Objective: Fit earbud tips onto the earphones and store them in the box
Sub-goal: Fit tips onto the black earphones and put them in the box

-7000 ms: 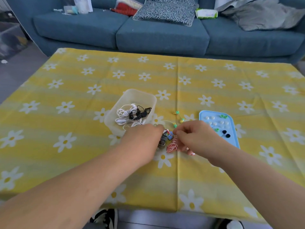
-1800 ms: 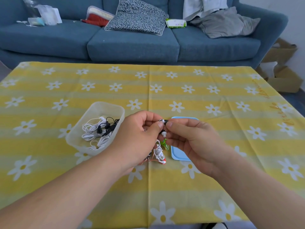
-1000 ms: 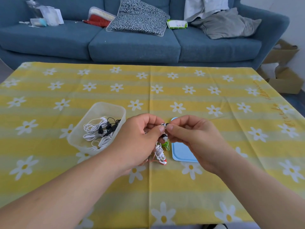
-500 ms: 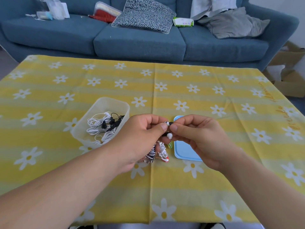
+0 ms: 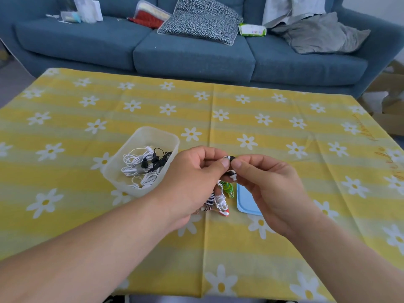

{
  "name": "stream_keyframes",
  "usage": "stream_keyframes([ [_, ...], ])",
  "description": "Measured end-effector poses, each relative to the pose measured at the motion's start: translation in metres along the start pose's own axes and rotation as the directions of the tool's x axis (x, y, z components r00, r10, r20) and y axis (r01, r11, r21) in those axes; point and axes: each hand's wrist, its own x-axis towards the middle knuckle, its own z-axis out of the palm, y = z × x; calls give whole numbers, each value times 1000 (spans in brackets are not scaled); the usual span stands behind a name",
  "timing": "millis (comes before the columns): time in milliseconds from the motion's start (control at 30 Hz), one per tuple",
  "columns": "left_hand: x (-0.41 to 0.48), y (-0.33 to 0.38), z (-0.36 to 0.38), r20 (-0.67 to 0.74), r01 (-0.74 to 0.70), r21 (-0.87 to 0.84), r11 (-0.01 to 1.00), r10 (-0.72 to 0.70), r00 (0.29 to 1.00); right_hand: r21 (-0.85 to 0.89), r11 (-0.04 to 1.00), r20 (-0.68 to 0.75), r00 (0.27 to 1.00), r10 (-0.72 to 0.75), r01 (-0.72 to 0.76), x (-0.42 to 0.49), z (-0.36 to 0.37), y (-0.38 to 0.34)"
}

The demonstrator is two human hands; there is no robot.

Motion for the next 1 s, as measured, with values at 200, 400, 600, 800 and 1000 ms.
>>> stream_keyframes([
  [200,4,-4,-2,-7,-1,19,1000,1,1000,61,997,6,999,54,-54,0,0,-1],
  [400,2,-3,0,-7,-2,42,999,3,1000,74,995,-5,997,73,-73,0,-4,-1],
  [600,2,0,0,21,-9,81,997,8,1000,-24,997,60,995,80,-79,0,-9,-4],
  [800,0,4,0,115,28,92,995,-38,993,-211,977,95,993,64,-43,-3,-22,-7],
  [1000,2,5,3,81,71,16,997,-72,994,-314,947,35,998,-57,65,-5,-22,-7],
])
